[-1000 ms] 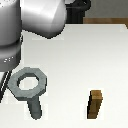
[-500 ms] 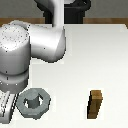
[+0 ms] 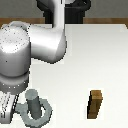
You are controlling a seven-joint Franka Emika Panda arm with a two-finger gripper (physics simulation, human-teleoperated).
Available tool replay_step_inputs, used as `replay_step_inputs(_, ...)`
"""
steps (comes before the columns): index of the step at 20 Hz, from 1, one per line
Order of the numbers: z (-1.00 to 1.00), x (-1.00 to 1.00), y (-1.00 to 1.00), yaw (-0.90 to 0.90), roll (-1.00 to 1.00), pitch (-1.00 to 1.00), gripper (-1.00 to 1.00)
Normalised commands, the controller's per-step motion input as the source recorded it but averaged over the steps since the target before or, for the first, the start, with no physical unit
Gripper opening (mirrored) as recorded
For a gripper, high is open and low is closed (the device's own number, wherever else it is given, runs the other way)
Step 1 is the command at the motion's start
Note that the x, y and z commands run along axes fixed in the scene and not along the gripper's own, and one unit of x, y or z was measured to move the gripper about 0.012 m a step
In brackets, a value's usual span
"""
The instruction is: Put the loop with the handle onto the peg.
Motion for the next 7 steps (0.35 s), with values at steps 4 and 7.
replay_step_inputs(4, 0.00, 0.00, 0.00, 0.00, 0.00, 0.00, 1.00)
replay_step_inputs(7, 0.00, 0.00, 0.00, 0.00, 0.00, 0.00, 1.00)
